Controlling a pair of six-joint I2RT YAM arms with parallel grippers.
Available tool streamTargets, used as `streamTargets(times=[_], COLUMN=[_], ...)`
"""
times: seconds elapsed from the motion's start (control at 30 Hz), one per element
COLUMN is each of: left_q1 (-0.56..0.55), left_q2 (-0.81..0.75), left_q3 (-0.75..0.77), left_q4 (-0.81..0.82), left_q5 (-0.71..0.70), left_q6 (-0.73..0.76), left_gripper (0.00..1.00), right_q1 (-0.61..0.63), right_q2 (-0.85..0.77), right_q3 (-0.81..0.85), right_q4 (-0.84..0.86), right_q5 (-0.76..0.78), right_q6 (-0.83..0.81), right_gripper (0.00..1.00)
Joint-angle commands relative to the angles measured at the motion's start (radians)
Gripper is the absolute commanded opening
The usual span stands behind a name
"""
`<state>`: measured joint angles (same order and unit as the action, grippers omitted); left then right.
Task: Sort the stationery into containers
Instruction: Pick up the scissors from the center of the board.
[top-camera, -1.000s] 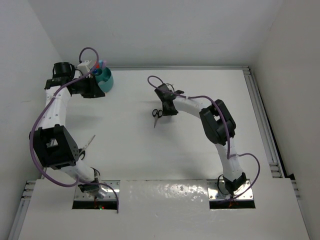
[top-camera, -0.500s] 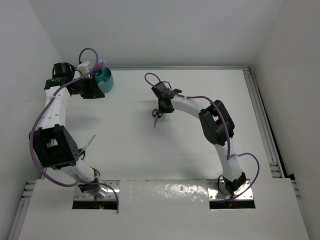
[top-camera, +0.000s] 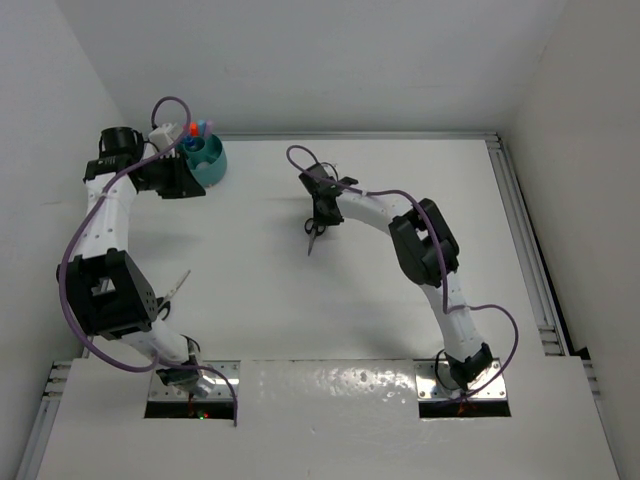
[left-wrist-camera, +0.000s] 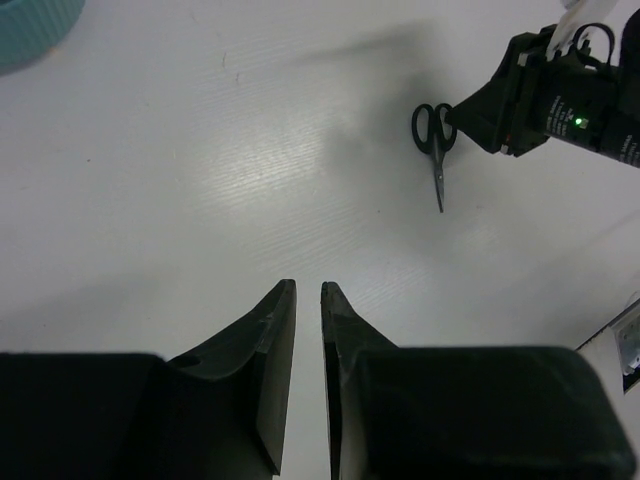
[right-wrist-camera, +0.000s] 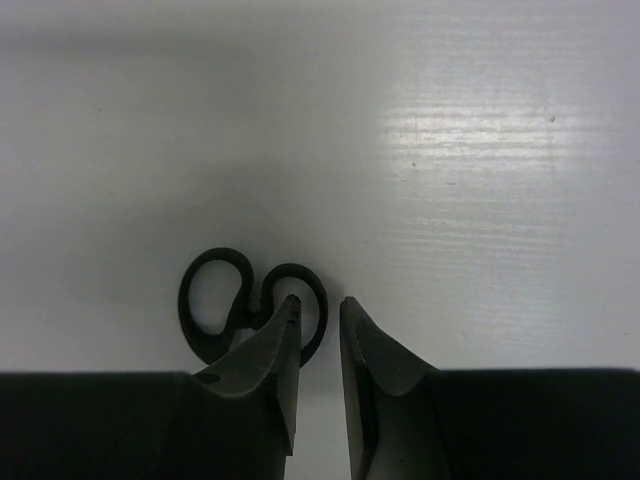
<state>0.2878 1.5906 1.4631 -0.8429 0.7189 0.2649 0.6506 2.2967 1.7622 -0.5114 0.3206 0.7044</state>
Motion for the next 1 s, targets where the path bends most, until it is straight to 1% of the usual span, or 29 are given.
streamTargets(times=[0.0,0.13,0.3,0.33,0.37,0.47,0.6,0.7,0.73,0.8,0.83,0.9,0.93,0.97], left_q1=[0.016,0.019,0.027,0.030,0.030,0.036,0.036,0.028,0.015,-0.016,-0.028,-0.070,-0.087,-0.107], left_q2=[-0.014,-0.012,-0.020,-0.015,-0.020,-0.020,-0.026,-0.034,-0.034,-0.032,-0.032,-0.024,-0.024,-0.021], left_q3=[-0.001,-0.001,0.003,0.005,0.009,0.022,0.036,0.036,0.036,0.034,0.034,0.037,0.042,0.045], left_q4=[0.007,0.005,0.005,0.005,0.004,0.001,-0.001,-0.001,-0.005,-0.013,-0.022,-0.033,-0.044,-0.050], left_q5=[0.028,0.030,0.036,0.037,0.039,0.042,0.031,0.025,0.022,0.011,0.008,0.011,0.016,0.017], left_q6=[0.011,0.013,0.010,0.010,0.010,0.010,0.013,0.019,0.023,0.036,0.039,0.054,0.060,0.077], left_gripper=[0.15,0.15,0.15,0.16,0.16,0.16,0.16,0.18,0.19,0.20,0.22,0.25,0.29,0.31], right_q1=[0.004,0.007,-0.002,-0.003,-0.006,-0.008,-0.002,0.021,0.027,0.049,0.053,0.078,0.086,0.104], right_q2=[0.017,0.030,0.085,0.096,0.101,0.093,0.067,0.012,-0.035,-0.084,-0.132,-0.176,-0.210,-0.227], right_q3=[0.026,0.011,0.062,0.069,0.075,0.037,0.003,-0.052,-0.093,-0.130,-0.147,-0.185,-0.191,-0.207], right_q4=[-0.025,-0.039,-0.104,-0.117,-0.125,-0.115,-0.073,0.013,0.048,0.131,0.160,0.233,0.255,0.299], right_q5=[0.006,0.017,0.070,0.066,0.060,0.058,0.067,0.116,0.127,0.172,0.187,0.241,0.256,0.267], right_q6=[0.032,0.049,0.061,0.067,0.067,0.063,0.034,-0.046,-0.093,-0.129,-0.164,-0.209,-0.248,-0.273], right_gripper=[0.21,0.20,0.19,0.18,0.12,0.00,0.00,0.00,0.00,0.00,0.00,0.00,0.00,0.00])
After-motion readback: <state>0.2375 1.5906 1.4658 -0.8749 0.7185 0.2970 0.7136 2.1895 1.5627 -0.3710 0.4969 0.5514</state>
